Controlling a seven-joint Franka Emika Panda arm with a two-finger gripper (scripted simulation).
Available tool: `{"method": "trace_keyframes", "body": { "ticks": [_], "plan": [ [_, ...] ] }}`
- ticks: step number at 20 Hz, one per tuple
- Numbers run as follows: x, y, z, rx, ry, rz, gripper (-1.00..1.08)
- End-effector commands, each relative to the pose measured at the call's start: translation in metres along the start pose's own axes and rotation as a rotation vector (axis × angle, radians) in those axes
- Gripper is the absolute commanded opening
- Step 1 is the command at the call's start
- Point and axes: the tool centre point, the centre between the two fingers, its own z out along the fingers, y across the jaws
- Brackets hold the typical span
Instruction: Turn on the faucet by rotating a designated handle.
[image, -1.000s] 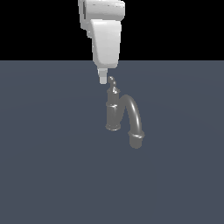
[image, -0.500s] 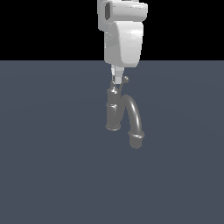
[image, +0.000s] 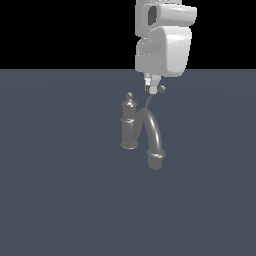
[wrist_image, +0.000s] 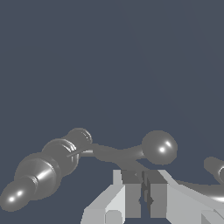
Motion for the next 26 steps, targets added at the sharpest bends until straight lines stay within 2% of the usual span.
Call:
{"method": "trace_keyframes", "body": {
  "ticks": [1,26],
  "plan": [
    [0.0,0.0,0.0,0.0,-0.001,0.0,-1.0],
    [0.068,-0.051,0.002,-0.003,0.0,0.024,-1.0]
  ]
}}
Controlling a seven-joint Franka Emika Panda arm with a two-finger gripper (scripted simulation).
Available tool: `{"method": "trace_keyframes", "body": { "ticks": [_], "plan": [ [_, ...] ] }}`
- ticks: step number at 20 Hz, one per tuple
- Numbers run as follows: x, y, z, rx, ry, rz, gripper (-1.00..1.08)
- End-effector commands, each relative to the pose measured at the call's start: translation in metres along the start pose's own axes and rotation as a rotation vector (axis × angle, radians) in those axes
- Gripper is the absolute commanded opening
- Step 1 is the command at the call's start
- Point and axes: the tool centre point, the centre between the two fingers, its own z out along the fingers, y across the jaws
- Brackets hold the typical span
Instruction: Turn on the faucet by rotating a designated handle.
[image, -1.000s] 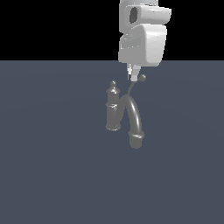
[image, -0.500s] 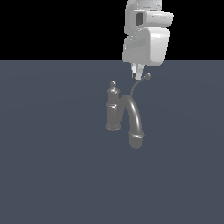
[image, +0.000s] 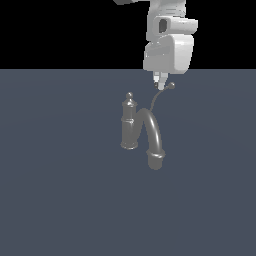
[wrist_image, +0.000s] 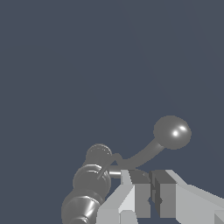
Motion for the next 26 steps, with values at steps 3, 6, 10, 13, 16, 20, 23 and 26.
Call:
{"method": "trace_keyframes", "body": {
  "ticks": [3,6,10,13,16,20,23,26],
  "plan": [
    [0.032,-0.001,0.002,-0.002,0.005,0.038,-1.0],
    [0.039,-0.007,0.002,-0.002,0.005,0.04,-1.0],
    [0.011,-0.022,0.0,0.001,-0.005,-0.004,-1.0],
    [0.013,-0.031,0.0,0.0,-0.004,0.0,-1.0],
    [0.016,-0.039,0.001,0.0,-0.003,0.005,-1.0],
    [0.019,-0.05,0.001,0.0,-0.001,0.011,-1.0],
    [0.022,-0.058,0.001,-0.001,-0.001,0.015,-1.0],
    [0.025,-0.066,0.001,-0.001,0.0,0.019,-1.0]
  ]
}}
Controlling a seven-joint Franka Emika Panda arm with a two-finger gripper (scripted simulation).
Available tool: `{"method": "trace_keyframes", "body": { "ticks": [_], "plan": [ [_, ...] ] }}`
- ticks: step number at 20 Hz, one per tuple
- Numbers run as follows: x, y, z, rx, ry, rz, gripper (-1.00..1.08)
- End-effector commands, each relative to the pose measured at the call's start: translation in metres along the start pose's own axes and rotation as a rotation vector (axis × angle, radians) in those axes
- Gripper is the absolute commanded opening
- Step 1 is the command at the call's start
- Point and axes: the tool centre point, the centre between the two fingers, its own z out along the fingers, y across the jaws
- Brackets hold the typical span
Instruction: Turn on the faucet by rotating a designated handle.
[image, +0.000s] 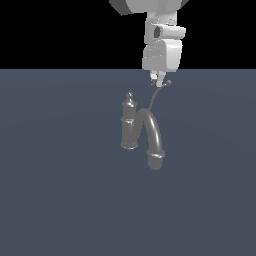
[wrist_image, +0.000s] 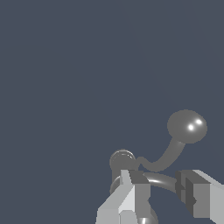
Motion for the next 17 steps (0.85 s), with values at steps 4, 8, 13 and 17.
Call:
{"method": "trace_keyframes", "body": {
  "ticks": [4,8,13,17],
  "plan": [
    [0.012,-0.014,0.002,0.002,0.005,0.017,-1.0],
    [0.016,-0.024,0.002,0.002,0.007,0.022,-1.0],
    [0.02,-0.036,0.002,0.001,0.008,0.029,-1.0],
    [0.022,-0.043,0.002,0.001,0.009,0.033,-1.0]
  ]
}}
